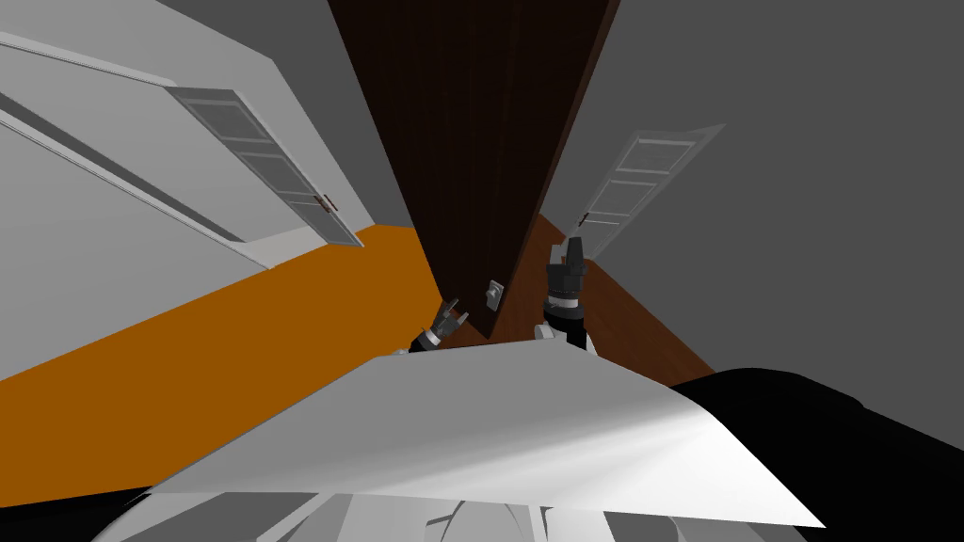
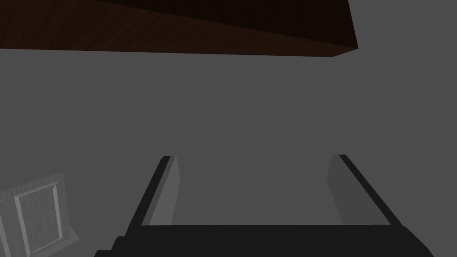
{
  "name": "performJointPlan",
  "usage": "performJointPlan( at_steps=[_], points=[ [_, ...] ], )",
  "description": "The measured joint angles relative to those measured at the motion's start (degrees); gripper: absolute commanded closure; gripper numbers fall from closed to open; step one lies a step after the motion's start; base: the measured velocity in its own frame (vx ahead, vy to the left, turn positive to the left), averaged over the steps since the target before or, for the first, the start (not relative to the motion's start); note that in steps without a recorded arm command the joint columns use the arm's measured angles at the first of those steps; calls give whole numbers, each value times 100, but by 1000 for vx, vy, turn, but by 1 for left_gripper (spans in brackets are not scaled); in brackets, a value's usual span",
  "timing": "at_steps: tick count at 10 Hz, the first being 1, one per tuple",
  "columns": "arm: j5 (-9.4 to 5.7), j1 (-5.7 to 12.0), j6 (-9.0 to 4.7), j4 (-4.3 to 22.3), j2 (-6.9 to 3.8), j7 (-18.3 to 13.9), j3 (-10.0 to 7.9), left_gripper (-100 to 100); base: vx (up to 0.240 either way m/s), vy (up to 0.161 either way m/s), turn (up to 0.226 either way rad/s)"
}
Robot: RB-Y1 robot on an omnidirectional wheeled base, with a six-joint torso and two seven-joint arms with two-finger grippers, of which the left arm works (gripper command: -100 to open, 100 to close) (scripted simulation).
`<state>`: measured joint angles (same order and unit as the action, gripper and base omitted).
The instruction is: Push the door open
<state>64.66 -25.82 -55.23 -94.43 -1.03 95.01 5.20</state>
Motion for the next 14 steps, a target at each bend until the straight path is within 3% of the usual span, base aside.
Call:
performJointPlan(
  at_steps=[1, 3, 6, 13, 14],
  points=[
    [165, -51, -69, -48, 31, 164, -23, -100, -1, -21, 37],
    [333, -68, -186, -41, 49, 419, -94, -100, -5, -22, 89],
    [765, -201, -391, -182, 112, 884, -186, -100, -5, -27, 76],
    [1372, -366, -718, -299, 247, 1710, -331, -100, -3, -15, 54],
    [1381, -368, -726, -300, 250, 1733, -332, -100, 9, 6, -66]
  ],
)
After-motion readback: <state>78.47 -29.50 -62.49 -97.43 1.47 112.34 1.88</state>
